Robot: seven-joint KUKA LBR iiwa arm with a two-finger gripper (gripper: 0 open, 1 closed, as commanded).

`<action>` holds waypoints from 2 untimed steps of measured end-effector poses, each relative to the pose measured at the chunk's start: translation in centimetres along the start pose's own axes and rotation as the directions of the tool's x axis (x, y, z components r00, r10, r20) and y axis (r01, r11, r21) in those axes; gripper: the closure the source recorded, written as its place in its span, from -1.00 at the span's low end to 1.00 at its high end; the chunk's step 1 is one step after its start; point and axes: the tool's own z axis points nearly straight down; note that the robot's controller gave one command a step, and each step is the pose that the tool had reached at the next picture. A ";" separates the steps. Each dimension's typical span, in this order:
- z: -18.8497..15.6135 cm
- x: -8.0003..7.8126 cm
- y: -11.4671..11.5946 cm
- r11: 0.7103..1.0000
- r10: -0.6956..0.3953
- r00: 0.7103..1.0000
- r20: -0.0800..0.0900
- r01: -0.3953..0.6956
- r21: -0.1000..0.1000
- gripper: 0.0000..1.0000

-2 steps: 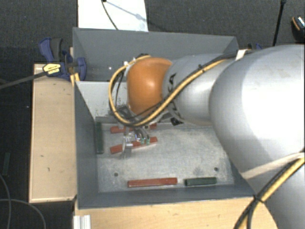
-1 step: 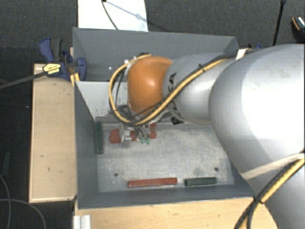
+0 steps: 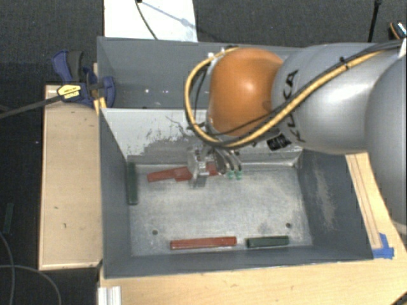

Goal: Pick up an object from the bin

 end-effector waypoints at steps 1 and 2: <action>-4.7 -1.7 -0.5 0.976 -0.219 0.976 -0.001 0.219 -0.001 1.00; -20.2 -0.1 3.3 0.824 -0.566 0.824 0.003 0.566 -0.001 1.00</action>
Offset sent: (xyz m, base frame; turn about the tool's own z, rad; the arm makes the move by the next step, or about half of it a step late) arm 0.0149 -0.0043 0.0450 -0.2216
